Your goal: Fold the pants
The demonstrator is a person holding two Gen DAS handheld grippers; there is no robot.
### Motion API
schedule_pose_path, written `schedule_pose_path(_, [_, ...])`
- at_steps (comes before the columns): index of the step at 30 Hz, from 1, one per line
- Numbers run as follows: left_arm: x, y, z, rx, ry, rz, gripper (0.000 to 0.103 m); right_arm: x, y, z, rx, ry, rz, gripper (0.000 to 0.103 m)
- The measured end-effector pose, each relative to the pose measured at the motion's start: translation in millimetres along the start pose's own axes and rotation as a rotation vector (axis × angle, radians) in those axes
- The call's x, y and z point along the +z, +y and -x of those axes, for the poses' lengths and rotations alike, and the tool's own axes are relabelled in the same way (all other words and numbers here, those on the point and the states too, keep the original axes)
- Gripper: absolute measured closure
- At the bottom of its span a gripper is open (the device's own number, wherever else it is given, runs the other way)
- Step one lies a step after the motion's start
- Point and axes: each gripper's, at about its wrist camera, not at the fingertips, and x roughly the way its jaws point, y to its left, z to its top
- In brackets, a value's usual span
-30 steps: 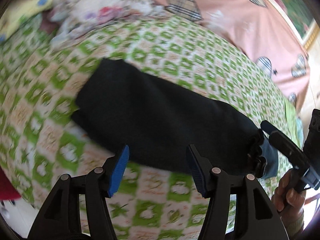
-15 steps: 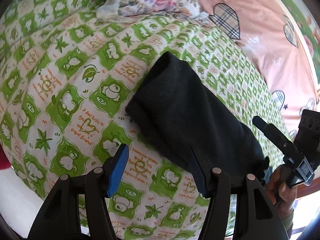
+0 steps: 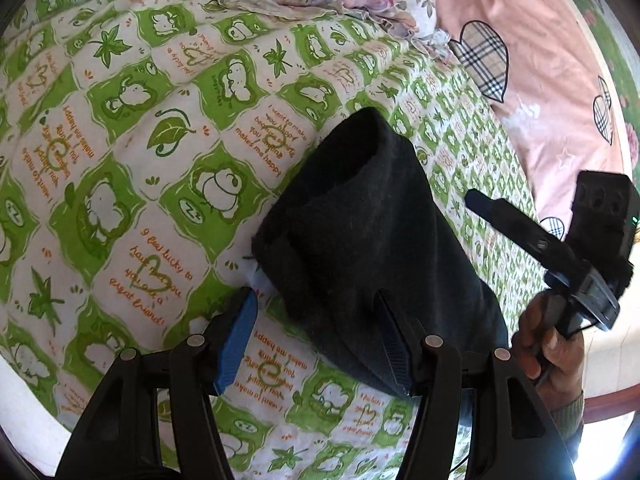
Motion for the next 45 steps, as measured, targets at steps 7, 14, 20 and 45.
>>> schedule_pose_path(7, [5.3, -1.7, -7.5, 0.007, -0.031, 0.017, 0.045, 15.4, -14.8, -48.6, -0.004, 0.171, 0.091, 0.041])
schedule_pose_path(14, [5.7, -19.6, -14.3, 0.1, -0.076, -0.077, 0.073, 17.5, 0.0, -83.8, 0.059, 0.232, 0.114, 0.067])
schedule_pose_path(20, [2.2, -43.9, 0.2, 0.089, -0.102, -0.151, 0.082, 13.6, 5.6, -48.8, 0.077, 0.14, 0.07, 0.081])
schedule_pose_path(45, [-90.0, -255.3, 20.4, -0.158, -0.12, -0.654, 0.084, -119.6, -21.1, 195.7, -0.016, -0.399, -0.066, 0.082])
